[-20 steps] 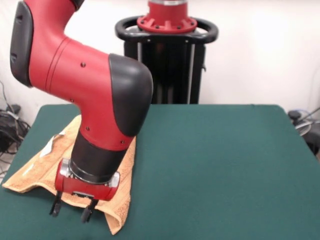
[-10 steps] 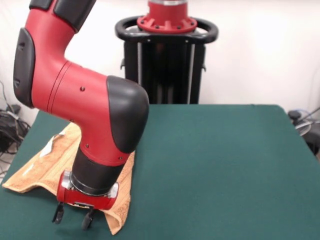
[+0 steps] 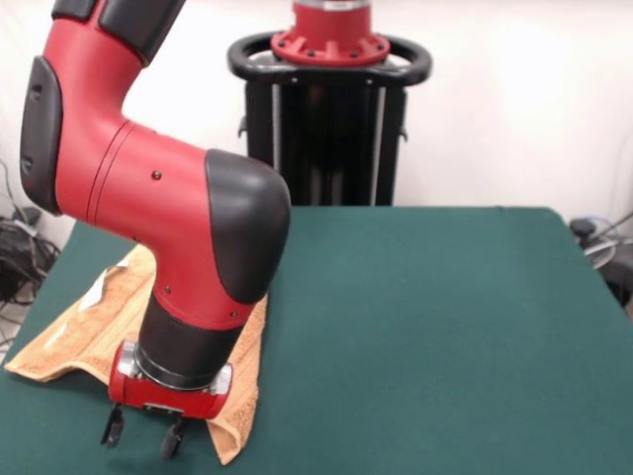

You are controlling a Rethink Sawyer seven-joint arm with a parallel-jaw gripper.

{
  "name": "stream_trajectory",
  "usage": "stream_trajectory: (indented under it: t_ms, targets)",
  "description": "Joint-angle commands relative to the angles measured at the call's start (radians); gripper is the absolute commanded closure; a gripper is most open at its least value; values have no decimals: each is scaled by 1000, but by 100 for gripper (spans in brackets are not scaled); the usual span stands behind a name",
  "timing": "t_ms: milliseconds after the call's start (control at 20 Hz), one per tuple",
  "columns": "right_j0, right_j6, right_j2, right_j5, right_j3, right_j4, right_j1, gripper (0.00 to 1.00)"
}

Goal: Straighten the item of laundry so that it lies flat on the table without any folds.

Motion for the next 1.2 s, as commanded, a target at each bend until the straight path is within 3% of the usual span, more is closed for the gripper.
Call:
stream_trajectory:
  t_ms: [50,250,400,750,1200]
  targets:
    - [-39,74,186,-57,120,47,-47,0]
    - [-48,61,205,-51,145,32,-73,0]
    - [-10,62,144,84,135,13,-84,0]
    - [-30,-209,184,466,254,-2,-244,0]
    - [-66,-383,260,719,264,-60,-315,0]
